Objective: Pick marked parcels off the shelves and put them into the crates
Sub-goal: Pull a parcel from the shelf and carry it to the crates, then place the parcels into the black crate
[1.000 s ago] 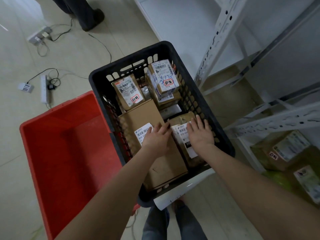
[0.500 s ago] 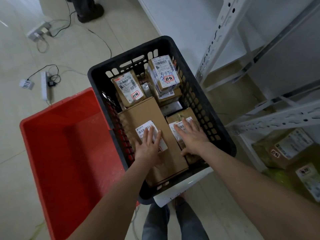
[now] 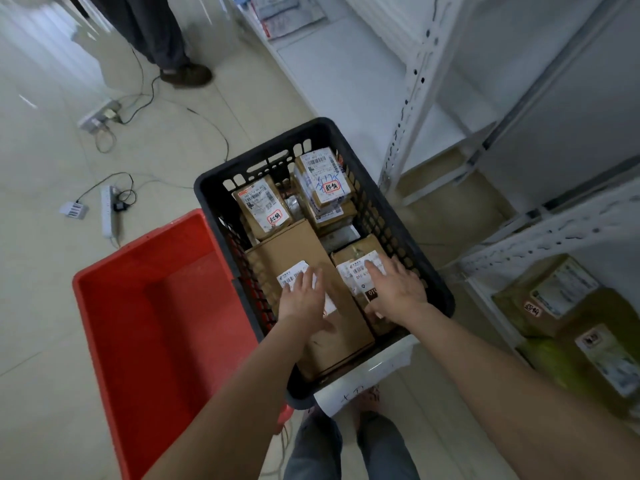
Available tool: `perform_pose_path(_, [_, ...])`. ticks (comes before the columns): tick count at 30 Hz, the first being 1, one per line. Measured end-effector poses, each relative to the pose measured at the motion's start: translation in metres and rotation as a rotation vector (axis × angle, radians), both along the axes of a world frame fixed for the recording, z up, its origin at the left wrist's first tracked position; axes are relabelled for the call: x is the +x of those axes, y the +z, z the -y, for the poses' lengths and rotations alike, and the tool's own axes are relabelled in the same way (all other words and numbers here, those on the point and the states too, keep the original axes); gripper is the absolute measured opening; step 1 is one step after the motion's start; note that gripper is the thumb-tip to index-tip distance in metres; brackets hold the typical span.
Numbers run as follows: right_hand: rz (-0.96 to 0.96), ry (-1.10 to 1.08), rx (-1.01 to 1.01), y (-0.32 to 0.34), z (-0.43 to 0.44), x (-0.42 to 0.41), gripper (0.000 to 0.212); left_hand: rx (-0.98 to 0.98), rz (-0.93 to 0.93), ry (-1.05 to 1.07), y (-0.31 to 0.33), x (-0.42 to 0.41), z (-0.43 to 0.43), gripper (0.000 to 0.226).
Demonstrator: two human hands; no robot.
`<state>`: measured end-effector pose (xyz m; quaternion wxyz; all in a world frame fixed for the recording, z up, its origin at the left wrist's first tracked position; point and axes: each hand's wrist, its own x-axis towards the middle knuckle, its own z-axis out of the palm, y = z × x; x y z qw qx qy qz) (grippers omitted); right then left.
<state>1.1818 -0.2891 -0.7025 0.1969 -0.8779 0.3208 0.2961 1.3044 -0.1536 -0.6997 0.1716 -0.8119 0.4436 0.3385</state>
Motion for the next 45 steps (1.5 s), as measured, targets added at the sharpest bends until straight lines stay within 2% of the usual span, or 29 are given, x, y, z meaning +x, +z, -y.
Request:
perform_pose_path(5, [0.091, -0.171, -0.042, 0.033, -0.009, -0.024, 0.089, -0.169, -0.037, -0.09, 0.038, -0.006, 0.028, 0.11])
perform_pose_path(9, [0.097, -0.341, -0.097, 0.065, -0.024, -0.061, 0.083, -0.225, -0.082, -0.198, 0.065, -0.03, 0.045, 0.107])
perform_pose_path(16, [0.176, -0.692, -0.252, 0.13, -0.07, -0.153, 0.072, -0.274, -0.096, -0.533, 0.115, -0.107, 0.056, 0.101])
perform_pose_path(19, [0.14, -0.845, -0.294, 0.157, -0.089, -0.202, 0.079, -0.338, -0.086, -0.704, 0.14, -0.154, 0.06, 0.089])
perform_pose_path(24, [0.115, -1.019, -0.405, 0.198, -0.114, -0.286, 0.078, -0.488, -0.096, -0.886, 0.186, -0.243, 0.065, 0.085])
perform_pose_path(30, [0.143, -1.205, -0.47, 0.235, -0.154, -0.389, 0.08, -0.546, -0.104, -1.085, 0.232, -0.356, 0.057, 0.092])
perform_pose_path(33, [0.144, -1.256, -0.486, 0.249, -0.179, -0.445, 0.082, -0.592, -0.109, -1.146, 0.252, -0.418, 0.041, 0.084])
perform_pose_path(37, [0.143, -1.303, -0.558, 0.266, -0.213, -0.526, 0.082, -0.6, -0.133, -1.206, 0.272, -0.502, 0.008, 0.097])
perform_pose_path(45, [0.185, -1.396, -0.626, 0.295, -0.274, -0.669, 0.075, -0.665, -0.212, -1.246, 0.306, -0.657, -0.042, 0.096])
